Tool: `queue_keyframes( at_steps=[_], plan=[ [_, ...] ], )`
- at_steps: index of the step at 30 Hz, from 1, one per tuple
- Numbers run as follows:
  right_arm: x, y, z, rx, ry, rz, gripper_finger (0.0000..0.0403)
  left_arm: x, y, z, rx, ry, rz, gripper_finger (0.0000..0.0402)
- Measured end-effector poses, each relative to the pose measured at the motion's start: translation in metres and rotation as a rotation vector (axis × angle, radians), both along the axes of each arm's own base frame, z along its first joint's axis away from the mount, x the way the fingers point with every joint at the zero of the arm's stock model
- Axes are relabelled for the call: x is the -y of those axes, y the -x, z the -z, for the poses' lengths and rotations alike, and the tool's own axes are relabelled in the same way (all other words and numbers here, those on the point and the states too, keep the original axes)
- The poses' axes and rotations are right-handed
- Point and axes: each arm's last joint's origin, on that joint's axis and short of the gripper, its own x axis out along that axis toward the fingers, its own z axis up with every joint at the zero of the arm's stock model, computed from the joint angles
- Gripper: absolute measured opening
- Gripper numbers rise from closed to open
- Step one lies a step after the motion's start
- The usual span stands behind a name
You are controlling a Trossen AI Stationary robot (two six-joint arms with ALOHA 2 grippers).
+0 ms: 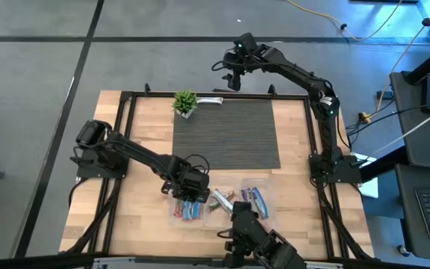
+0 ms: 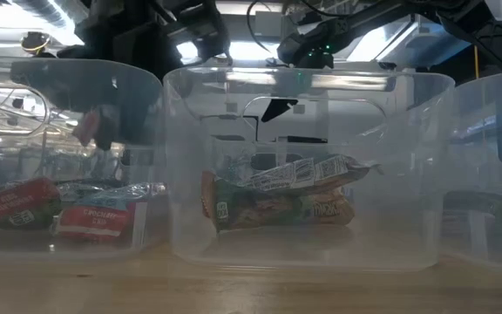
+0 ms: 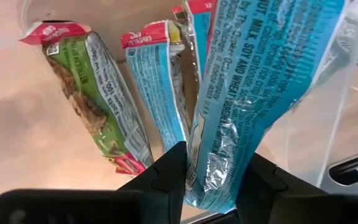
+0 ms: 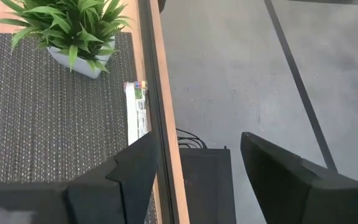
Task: Pick and place Granola Bars by type
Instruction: Put the red granola bar into the left transparent bin, then put the yellow granola bar into the middle transparent bin
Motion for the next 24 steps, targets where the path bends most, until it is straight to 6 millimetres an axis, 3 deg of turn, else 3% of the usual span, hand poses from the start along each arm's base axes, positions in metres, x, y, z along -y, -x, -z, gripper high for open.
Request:
queue_keyframes(
  at_steps=[10,19,21,24],
  plan=[
    [0.000,0.000,0.000,-0.002,-0.003,0.002,0.0234,0.000,-0.001,0.001,-0.006,0.008,-0.014,0.0105],
    [0.000,0.000,0.000,-0.002,-0.003,0.002,0.0234,0.000,-0.001,0.001,0.008,-0.021,0.000,0.0165],
    [0.000,0.000,0.000,-0.003,-0.003,0.002,0.0234,0.000,0.000,-0.002,0.021,-0.008,0.033,0.0175],
    [0.000,0.000,0.000,-0.003,-0.005,0.003,0.0234,-0.001,0.000,-0.025,0.121,-0.025,0.072,0.0181]
  ],
)
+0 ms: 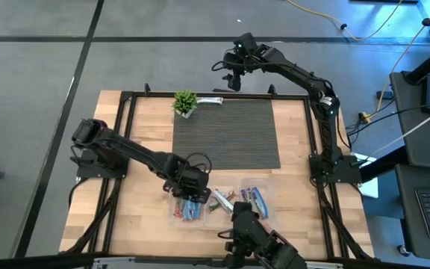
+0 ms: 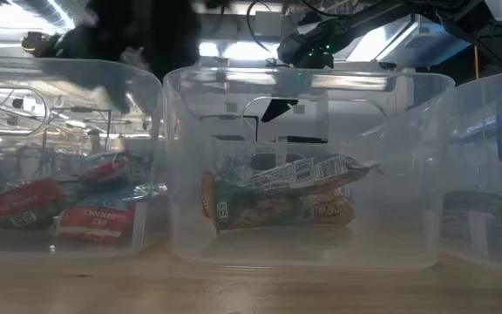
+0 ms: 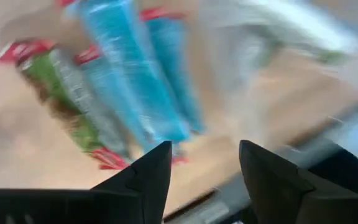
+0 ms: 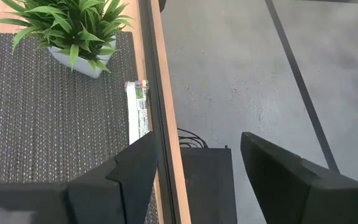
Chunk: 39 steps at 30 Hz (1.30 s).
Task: Pick and place Granola Bars by type
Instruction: Put the yellow granola bar into the middle transparent bin
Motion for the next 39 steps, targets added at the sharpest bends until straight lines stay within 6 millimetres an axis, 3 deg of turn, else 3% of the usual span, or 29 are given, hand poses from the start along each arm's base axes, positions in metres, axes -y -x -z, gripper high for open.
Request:
queue_keyframes(
  at_steps=[3,7,13,18,23,29,39],
  plan=[
    [-0.001,0.001,-0.002,0.001,0.000,0.000,0.0234,-0.010,0.003,-0.027,0.133,-0.067,0.035,0.0182],
    [-0.006,0.006,-0.010,-0.009,-0.009,0.005,0.0234,-0.044,0.011,-0.054,0.269,-0.218,0.076,0.0179],
    [-0.030,0.032,-0.051,-0.003,-0.030,0.017,0.0234,-0.125,0.024,-0.073,0.329,-0.488,0.170,0.0180],
    [-0.046,0.055,-0.084,0.048,-0.041,0.061,0.0234,-0.204,0.032,-0.075,0.367,-0.707,0.271,0.0178],
    [-0.053,0.077,-0.105,0.093,-0.048,0.156,0.0234,-0.275,0.032,-0.067,0.534,-0.896,0.440,0.0176],
    [-0.055,0.085,-0.112,0.106,-0.071,0.283,0.0234,-0.345,0.040,-0.037,0.625,-0.918,0.495,0.0178],
    [-0.056,0.083,-0.109,0.118,-0.139,0.420,0.0234,-0.398,0.010,0.015,0.456,-0.899,0.776,0.0177]
  ],
)
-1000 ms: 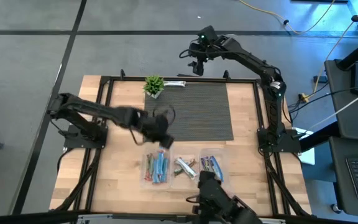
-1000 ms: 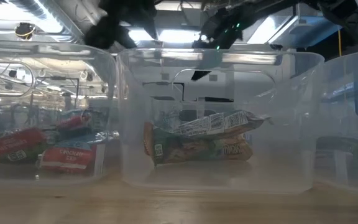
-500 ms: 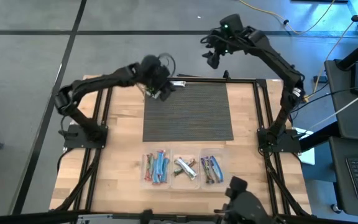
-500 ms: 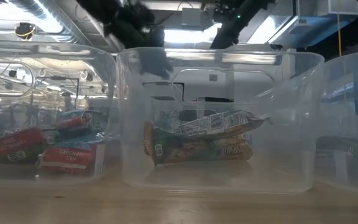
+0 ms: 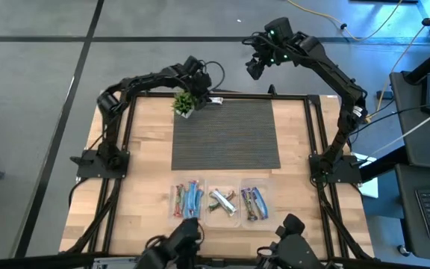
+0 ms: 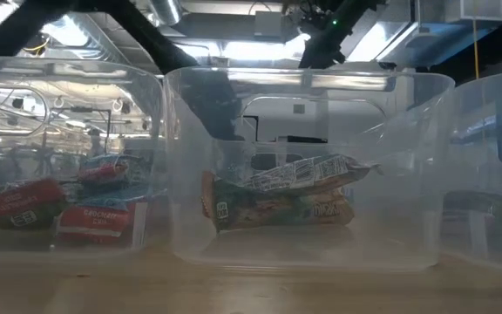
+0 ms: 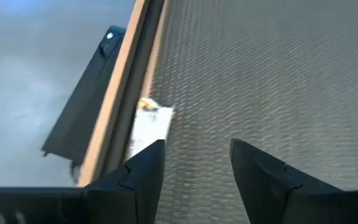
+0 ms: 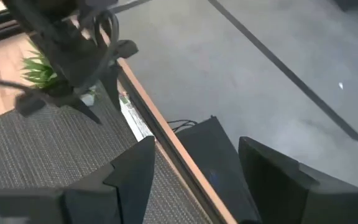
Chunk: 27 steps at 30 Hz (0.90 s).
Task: Pick and place Granola Bars by type
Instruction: Put the yellow granola bar into the middle transparent bin
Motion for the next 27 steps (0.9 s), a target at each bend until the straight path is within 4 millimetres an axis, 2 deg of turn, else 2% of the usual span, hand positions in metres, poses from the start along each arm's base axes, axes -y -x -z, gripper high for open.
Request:
queue_keyframes(
  at_steps=[6,15,21,27],
  plan=[
    [-0.005,-0.001,0.003,-0.062,0.001,0.084,0.0234,-0.014,-0.010,0.020,-0.058,-0.037,0.031,0.0174],
    [-0.014,-0.009,0.004,-0.060,-0.008,0.098,0.0234,-0.019,-0.015,0.047,-0.131,-0.073,0.050,0.0173],
    [-0.018,-0.012,0.004,-0.056,-0.011,0.088,0.0234,-0.017,-0.022,0.047,-0.181,-0.164,-0.003,0.0171],
    [-0.020,-0.013,0.004,-0.055,-0.013,0.086,0.0234,-0.015,-0.022,0.047,-0.193,-0.139,-0.038,0.0171]
  ],
)
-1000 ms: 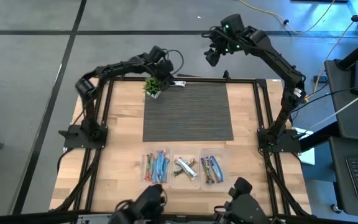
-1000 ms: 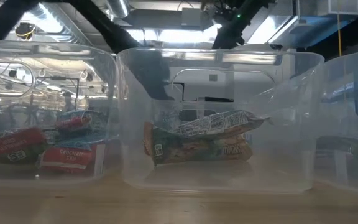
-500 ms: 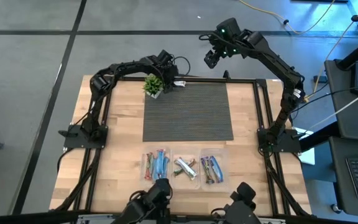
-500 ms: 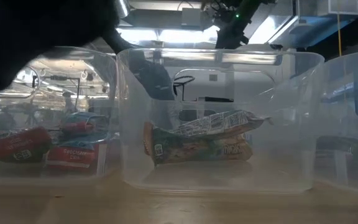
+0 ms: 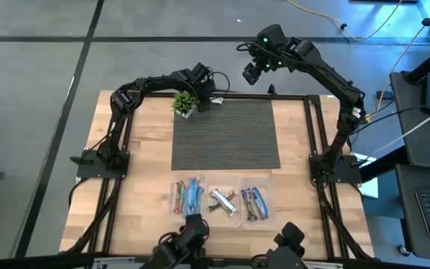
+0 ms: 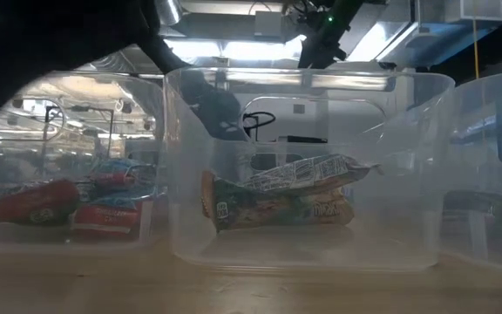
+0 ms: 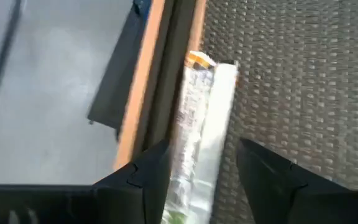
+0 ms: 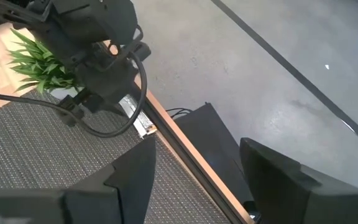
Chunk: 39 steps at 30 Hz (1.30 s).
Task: Pick and place Granola Bars by type
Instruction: Put the yellow granola bar into the middle transparent bin
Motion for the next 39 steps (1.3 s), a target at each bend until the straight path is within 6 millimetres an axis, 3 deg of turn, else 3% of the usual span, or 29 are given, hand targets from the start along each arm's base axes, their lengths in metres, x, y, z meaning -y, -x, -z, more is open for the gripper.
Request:
queue_keyframes(
  at_steps=[13,17,20,27,35,39],
  plan=[
    [0.000,0.000,0.000,-0.003,0.003,-0.003,0.0234,0.043,0.013,-0.069,0.072,0.182,0.096,0.0172],
    [0.000,0.000,0.000,-0.005,0.005,-0.005,0.0234,0.051,0.009,-0.063,0.006,0.182,0.056,0.0172],
    [0.000,0.000,0.000,-0.006,0.006,-0.006,0.0234,0.045,0.005,-0.055,-0.031,0.123,-0.102,0.0171],
    [0.000,0.000,0.000,-0.010,0.010,-0.013,0.0234,0.041,-0.004,-0.044,0.045,0.195,-0.199,0.0173],
    [-0.001,0.001,0.002,-0.034,0.002,-0.023,0.0234,0.042,-0.011,-0.048,0.133,0.245,-0.247,0.0175],
    [-0.001,0.002,0.002,-0.038,-0.003,-0.022,0.0234,0.036,-0.012,-0.047,0.152,0.208,-0.448,0.0172]
  ],
)
